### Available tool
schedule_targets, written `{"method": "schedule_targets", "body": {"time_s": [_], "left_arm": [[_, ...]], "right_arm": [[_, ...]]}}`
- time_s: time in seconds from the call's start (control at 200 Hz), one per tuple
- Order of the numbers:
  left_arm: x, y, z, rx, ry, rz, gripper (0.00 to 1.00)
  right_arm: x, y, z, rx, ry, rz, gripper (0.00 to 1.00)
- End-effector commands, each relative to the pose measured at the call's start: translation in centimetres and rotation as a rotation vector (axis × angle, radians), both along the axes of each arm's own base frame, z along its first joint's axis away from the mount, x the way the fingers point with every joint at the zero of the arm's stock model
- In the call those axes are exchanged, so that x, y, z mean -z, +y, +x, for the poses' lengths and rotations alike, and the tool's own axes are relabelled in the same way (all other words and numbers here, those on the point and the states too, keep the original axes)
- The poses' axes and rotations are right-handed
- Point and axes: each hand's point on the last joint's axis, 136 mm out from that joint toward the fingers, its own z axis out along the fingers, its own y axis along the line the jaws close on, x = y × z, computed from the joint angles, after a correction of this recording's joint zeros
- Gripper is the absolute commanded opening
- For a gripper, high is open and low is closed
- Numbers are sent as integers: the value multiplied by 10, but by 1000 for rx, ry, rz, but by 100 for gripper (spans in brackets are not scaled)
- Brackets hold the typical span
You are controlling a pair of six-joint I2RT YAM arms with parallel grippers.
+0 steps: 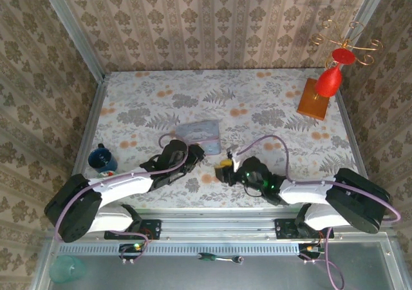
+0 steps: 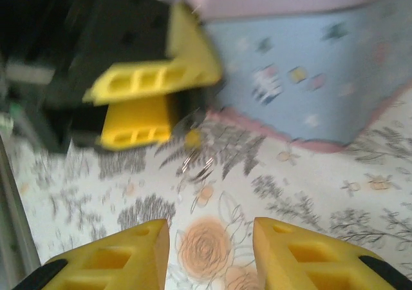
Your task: Unlock the padlock with the key
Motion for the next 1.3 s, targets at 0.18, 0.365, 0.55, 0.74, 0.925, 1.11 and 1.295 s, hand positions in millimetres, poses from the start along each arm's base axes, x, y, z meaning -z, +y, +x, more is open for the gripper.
{"method": "schedule_targets", "body": {"time_s": [0.18, 0.365, 0.55, 0.74, 0.925, 1.11, 1.295], "left_arm": [[-19, 2, -1, 10, -34, -3, 0], [-21, 2, -3, 20, -37, 16, 0], [-21, 3, -5, 20, -37, 18, 0], [-24, 0, -5, 30, -46, 17, 0], [-24, -2, -7, 37, -48, 14, 0], [-23, -4, -7, 41, -47, 16, 0], [-22, -8, -7, 49, -44, 16, 0]], "right_arm": [[-4, 10, 9, -10, -412, -208, 45], [-11, 22, 9, 8, -506, -221, 47], [-12, 35, 10, 5, -557, -265, 48], [-10, 42, 17, 46, -556, -274, 47], [-2, 43, 23, 80, -544, -290, 45], [3, 44, 23, 81, -531, -291, 39], [4, 45, 23, 78, -526, -284, 30]]}}
